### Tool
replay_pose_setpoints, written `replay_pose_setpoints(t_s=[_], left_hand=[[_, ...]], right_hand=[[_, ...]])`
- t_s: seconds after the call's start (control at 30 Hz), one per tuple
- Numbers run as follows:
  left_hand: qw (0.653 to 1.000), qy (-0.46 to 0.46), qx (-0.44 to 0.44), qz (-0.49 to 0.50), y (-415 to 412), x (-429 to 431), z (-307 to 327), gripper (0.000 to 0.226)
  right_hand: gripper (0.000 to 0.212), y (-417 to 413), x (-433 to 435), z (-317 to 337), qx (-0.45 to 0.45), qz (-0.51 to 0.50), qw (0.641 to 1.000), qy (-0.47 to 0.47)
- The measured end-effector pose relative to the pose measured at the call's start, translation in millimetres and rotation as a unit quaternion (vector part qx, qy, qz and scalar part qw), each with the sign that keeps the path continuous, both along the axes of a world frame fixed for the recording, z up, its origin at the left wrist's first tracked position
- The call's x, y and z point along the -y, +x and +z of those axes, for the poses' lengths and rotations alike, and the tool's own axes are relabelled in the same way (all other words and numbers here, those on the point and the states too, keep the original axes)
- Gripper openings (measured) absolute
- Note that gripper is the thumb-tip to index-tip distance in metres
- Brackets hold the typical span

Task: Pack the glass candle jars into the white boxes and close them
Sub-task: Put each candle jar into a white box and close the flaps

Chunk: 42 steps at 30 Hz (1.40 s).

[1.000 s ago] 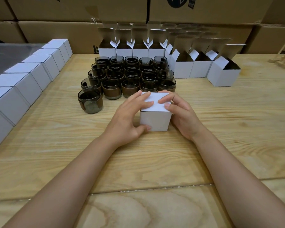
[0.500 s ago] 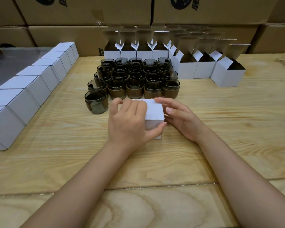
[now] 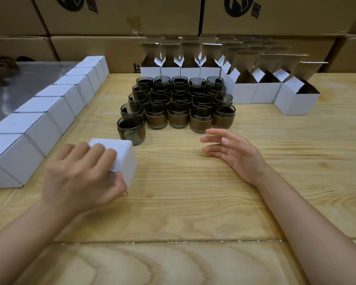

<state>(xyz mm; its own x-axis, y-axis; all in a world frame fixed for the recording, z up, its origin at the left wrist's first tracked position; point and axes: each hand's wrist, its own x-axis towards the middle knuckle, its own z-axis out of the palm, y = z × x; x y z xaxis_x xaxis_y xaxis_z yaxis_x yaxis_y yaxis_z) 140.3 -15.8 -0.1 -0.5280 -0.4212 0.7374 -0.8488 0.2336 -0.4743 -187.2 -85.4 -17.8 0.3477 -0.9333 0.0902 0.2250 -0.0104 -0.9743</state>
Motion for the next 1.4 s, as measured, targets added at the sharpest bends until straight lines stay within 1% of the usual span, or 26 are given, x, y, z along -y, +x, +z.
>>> replay_pose_setpoints(t_s=[0.1,0.23,0.33,0.4,0.5,0.63,0.77,0.83,0.9,1.03,1.13,1.23,1.3,1.4], left_hand=[[0.999,0.0,-0.017,0.049,40,14,-6,0.023],[0.993,0.018,-0.086,0.078,73,49,-15,0.027],[0.987,0.023,-0.137,0.086,79,80,-21,0.028],[0.983,0.023,-0.157,0.089,80,103,-22,0.027],[0.976,0.032,-0.182,0.119,79,137,-21,0.026],[0.963,0.075,-0.213,0.148,80,181,-15,0.024],[0.944,0.155,-0.224,0.186,79,227,0,0.024],[0.934,0.191,-0.222,0.205,78,246,6,0.027],[0.927,0.22,-0.21,0.219,79,262,9,0.029],[0.906,0.277,-0.18,0.265,80,290,15,0.041],[0.872,0.337,-0.167,0.313,79,306,22,0.057],[0.848,0.372,-0.166,0.34,80,314,25,0.066],[0.843,0.378,-0.19,0.331,77,312,24,0.07],[0.862,0.327,-0.259,0.289,62,302,25,0.073]], right_hand=[[0.047,0,1,0,0.002,-0.007,1.0,0.006],[0.048,0,2,-1,0.006,-0.015,1.0,0.012],[0.05,1,3,-2,0.008,-0.025,1.0,0.01],[0.051,1,4,-3,0.01,-0.035,0.999,0.008],[0.053,1,6,-3,0.01,-0.041,0.999,0.01],[0.055,1,8,-3,0.018,-0.047,0.999,0.016],[0.061,1,10,-4,0.021,-0.061,0.998,0.019],[0.068,1,11,-5,0.022,-0.063,0.998,0.02],[0.07,1,11,-6,0.025,-0.065,0.997,0.019],[0.066,0,11,-9,0.024,-0.068,0.997,0.015],[0.06,0,11,-10,0.03,-0.069,0.997,0.017],[0.055,0,11,-10,0.031,-0.073,0.997,0.02],[0.051,1,11,-8,0.028,-0.073,0.997,0.021],[0.049,1,11,-8,0.027,-0.073,0.997,0.019]])
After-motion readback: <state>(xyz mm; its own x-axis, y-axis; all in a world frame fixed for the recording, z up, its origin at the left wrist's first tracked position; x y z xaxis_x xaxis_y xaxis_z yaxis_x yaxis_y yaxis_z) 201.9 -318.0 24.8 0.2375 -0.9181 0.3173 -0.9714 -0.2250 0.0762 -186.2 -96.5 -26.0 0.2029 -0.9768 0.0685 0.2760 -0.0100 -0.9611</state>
